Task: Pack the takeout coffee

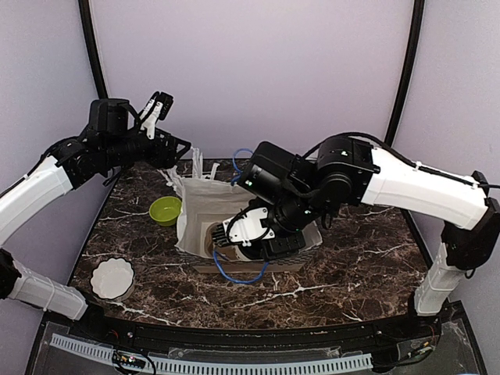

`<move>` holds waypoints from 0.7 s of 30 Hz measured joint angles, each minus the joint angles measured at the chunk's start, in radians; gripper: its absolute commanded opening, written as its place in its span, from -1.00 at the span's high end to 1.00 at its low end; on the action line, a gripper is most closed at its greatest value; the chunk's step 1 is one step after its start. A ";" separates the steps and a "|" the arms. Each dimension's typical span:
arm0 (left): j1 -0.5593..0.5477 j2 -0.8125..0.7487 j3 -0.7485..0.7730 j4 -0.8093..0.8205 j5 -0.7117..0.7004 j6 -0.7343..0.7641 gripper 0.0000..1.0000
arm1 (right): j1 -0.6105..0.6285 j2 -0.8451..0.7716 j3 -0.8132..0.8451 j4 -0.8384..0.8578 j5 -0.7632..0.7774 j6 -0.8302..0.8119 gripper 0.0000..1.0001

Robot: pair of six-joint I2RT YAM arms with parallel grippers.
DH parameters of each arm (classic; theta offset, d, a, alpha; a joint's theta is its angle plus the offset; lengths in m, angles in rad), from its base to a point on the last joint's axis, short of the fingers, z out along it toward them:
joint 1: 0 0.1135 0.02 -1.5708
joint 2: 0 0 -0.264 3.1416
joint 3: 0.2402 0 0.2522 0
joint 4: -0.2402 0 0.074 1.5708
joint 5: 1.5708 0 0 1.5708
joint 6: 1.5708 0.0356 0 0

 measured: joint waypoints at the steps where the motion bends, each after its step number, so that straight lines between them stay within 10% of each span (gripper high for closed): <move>1: 0.000 0.009 0.000 0.005 0.000 0.001 -0.46 | 0.001 -0.004 -0.002 -0.001 0.000 0.000 0.02; 21: 0.000 0.029 -0.044 0.094 -0.008 0.009 -0.46 | 0.011 -0.232 -0.299 -0.063 0.069 -0.032 0.04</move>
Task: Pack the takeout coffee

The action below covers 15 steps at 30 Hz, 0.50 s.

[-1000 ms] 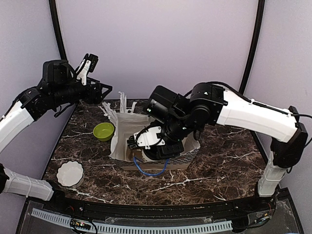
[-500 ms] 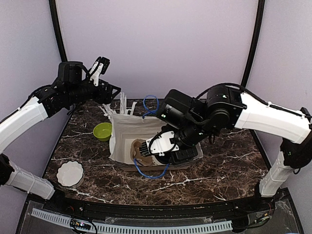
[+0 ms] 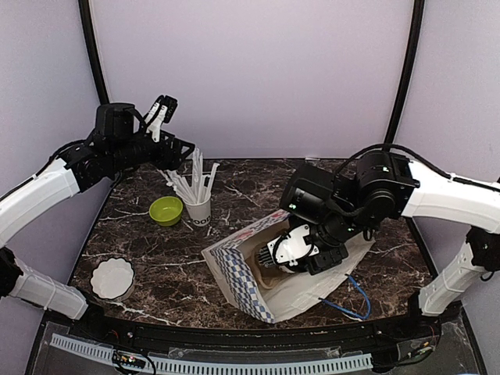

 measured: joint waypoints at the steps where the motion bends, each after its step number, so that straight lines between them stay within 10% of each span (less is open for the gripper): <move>1: 0.000 0.000 -0.003 0.002 0.000 0.000 -0.46 | 0.000 0.005 0.013 -0.006 -0.008 -0.002 0.04; 15: 0.004 0.030 0.004 0.006 0.010 -0.010 -0.45 | 0.050 0.015 0.071 0.027 -0.096 -0.015 0.06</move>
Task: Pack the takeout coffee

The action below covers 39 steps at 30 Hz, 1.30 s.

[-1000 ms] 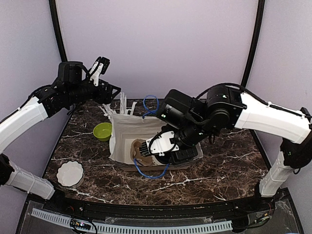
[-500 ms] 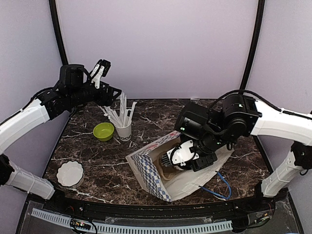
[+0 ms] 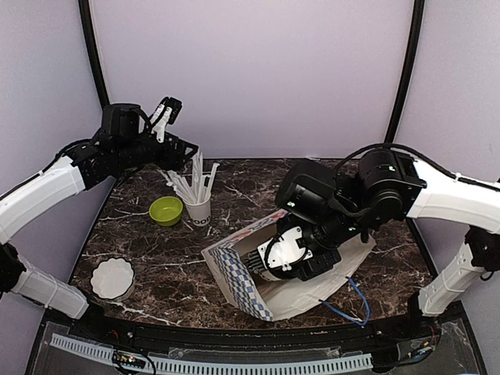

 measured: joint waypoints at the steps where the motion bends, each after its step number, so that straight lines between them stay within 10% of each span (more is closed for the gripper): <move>1: 0.000 0.010 0.005 0.000 0.006 -0.003 -0.45 | 0.000 0.000 -0.002 0.016 0.004 0.001 0.06; 11: 0.000 0.087 0.048 -0.001 0.068 -0.023 -0.43 | 0.002 -0.006 -0.116 0.156 0.040 -0.010 0.05; 26: -0.042 0.042 0.108 -0.108 0.534 -0.075 -0.43 | 0.002 -0.074 -0.115 0.198 0.097 -0.051 0.03; 39: -0.337 0.167 0.343 -0.377 0.364 -0.032 -0.39 | 0.002 -0.128 -0.125 0.211 0.107 -0.054 0.02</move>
